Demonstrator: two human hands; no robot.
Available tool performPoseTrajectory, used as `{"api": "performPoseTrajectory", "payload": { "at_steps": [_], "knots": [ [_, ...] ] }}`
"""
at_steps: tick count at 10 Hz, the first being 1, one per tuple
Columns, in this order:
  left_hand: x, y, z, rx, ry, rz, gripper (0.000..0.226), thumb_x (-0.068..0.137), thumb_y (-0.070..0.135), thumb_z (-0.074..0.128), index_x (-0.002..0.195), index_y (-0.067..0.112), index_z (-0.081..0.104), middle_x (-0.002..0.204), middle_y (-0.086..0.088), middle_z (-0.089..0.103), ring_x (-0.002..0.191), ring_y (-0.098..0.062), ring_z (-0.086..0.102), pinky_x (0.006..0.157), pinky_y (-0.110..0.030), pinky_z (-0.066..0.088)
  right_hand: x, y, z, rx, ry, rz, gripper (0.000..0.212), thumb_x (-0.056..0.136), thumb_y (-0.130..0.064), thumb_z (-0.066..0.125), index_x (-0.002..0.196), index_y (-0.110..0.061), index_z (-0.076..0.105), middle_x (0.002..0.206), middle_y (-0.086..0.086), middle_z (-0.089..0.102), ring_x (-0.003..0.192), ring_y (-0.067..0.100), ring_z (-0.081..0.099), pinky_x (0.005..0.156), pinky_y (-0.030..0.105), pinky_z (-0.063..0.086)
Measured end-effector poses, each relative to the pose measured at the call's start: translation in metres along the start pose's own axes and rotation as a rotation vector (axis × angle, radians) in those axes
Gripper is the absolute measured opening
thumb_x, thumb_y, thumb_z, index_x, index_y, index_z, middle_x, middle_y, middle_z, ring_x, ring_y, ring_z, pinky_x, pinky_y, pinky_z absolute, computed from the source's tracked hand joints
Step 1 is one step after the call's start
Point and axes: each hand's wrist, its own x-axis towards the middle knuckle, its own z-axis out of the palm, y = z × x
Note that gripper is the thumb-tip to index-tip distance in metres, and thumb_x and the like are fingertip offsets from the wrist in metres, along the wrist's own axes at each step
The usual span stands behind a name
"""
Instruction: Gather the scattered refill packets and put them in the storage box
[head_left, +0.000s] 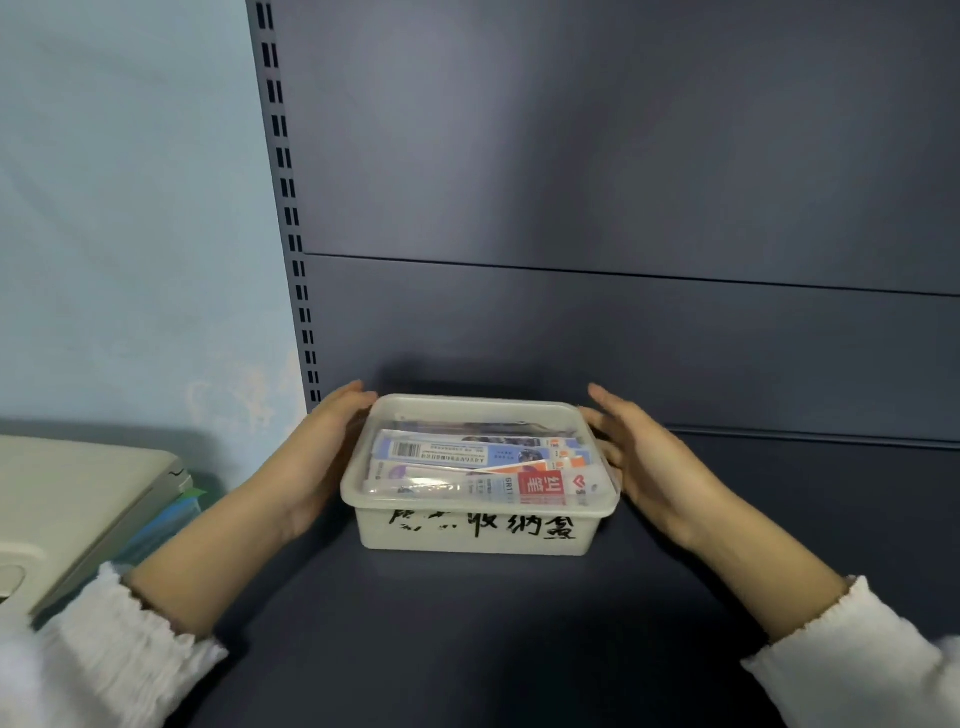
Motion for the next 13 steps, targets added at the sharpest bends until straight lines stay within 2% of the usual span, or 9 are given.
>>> {"api": "performPoseTrajectory", "payload": {
  "at_steps": [2, 3, 6, 7, 8, 9, 10, 12, 13],
  "knots": [
    [-0.011, -0.004, 0.01, 0.15, -0.053, -0.021, 0.058, 0.084, 0.063, 0.051, 0.126, 0.024, 0.056, 0.127, 0.006, 0.064, 0.108, -0.015, 0.064, 0.1, -0.036, 0.045, -0.008, 0.011, 0.023, -0.169, -0.001, 0.015, 0.05, 0.098, -0.056, 0.03, 0.115, -0.024, 0.063, 0.091, 0.0, 0.077, 0.084, 0.014, 0.073, 0.078, 0.028, 0.052],
    [-0.014, -0.003, 0.016, 0.223, -0.006, 0.087, 0.021, 0.1, 0.042, 0.039, 0.106, 0.032, 0.056, 0.106, 0.023, 0.059, 0.078, 0.012, 0.063, 0.071, -0.005, 0.044, -0.009, 0.012, 0.023, -0.229, 0.0, -0.062, 0.05, 0.1, -0.052, 0.027, 0.111, -0.02, 0.064, 0.088, 0.0, 0.077, 0.078, 0.01, 0.073, 0.062, 0.017, 0.052],
    [-0.008, 0.0, 0.019, 0.708, 0.088, 0.26, 0.067, 0.098, 0.036, 0.045, 0.152, 0.009, 0.017, 0.131, 0.006, 0.047, 0.115, -0.014, 0.047, 0.086, -0.02, 0.033, -0.006, 0.014, 0.028, -0.36, 0.032, -0.312, 0.031, 0.103, -0.038, 0.029, 0.11, -0.039, 0.059, 0.094, -0.003, 0.074, 0.084, 0.004, 0.07, 0.076, 0.015, 0.053],
    [-0.007, -0.002, 0.015, 0.516, 0.096, 0.216, 0.063, 0.095, 0.038, 0.049, 0.148, 0.009, 0.03, 0.15, 0.003, 0.039, 0.132, -0.018, 0.042, 0.106, -0.03, 0.034, -0.008, 0.014, 0.023, -0.241, -0.062, -0.277, 0.024, 0.102, -0.032, 0.037, 0.111, -0.041, 0.057, 0.106, -0.015, 0.067, 0.09, -0.005, 0.065, 0.082, 0.01, 0.048],
    [-0.019, -0.001, 0.009, 0.165, -0.016, 0.155, 0.063, 0.09, 0.033, 0.059, 0.147, 0.023, 0.034, 0.146, 0.017, 0.04, 0.127, -0.003, 0.044, 0.106, -0.024, 0.032, -0.011, 0.012, 0.011, -0.169, -0.203, -0.178, 0.069, 0.087, -0.054, 0.052, 0.148, -0.038, 0.024, 0.14, -0.019, 0.047, 0.121, 0.003, 0.053, 0.111, 0.029, 0.034],
    [-0.029, -0.005, -0.001, 0.224, -0.175, 0.114, 0.098, 0.07, 0.051, 0.076, 0.149, 0.032, 0.022, 0.13, 0.035, 0.04, 0.112, 0.014, 0.047, 0.097, -0.014, 0.034, -0.013, 0.012, 0.006, -0.315, -0.296, -0.13, 0.102, 0.071, -0.063, 0.069, 0.148, -0.047, 0.002, 0.139, -0.029, 0.04, 0.125, -0.003, 0.047, 0.111, 0.024, 0.032],
    [-0.032, -0.006, 0.001, 0.333, -0.215, 0.124, 0.109, 0.071, 0.03, 0.08, 0.151, 0.032, 0.007, 0.115, 0.037, 0.044, 0.092, 0.027, 0.05, 0.074, 0.0, 0.04, -0.015, 0.012, 0.008, -0.36, -0.317, -0.154, 0.08, 0.081, -0.026, 0.071, 0.132, -0.052, 0.015, 0.12, -0.027, 0.053, 0.097, -0.018, 0.059, 0.079, 0.002, 0.044],
    [-0.034, 0.018, 0.001, 0.573, -0.36, 0.157, 0.065, 0.072, 0.026, 0.077, 0.124, 0.035, 0.039, 0.121, 0.018, 0.058, 0.099, 0.017, 0.058, 0.085, -0.006, 0.045, -0.015, -0.001, 0.013, -0.458, -0.373, -0.233, 0.05, 0.087, -0.009, 0.065, 0.102, -0.047, 0.036, 0.112, -0.019, 0.058, 0.088, -0.017, 0.062, 0.072, 0.002, 0.044],
    [-0.043, 0.025, 0.0, 0.732, -0.318, 0.144, 0.053, 0.079, 0.036, 0.072, 0.116, 0.046, 0.035, 0.123, 0.027, 0.045, 0.109, 0.021, 0.047, 0.097, -0.006, 0.036, -0.023, -0.004, 0.012, -0.532, -0.354, -0.255, 0.056, 0.088, -0.024, 0.066, 0.117, -0.057, 0.03, 0.132, -0.021, 0.048, 0.125, -0.013, 0.044, 0.102, 0.012, 0.038]
  ]
}}
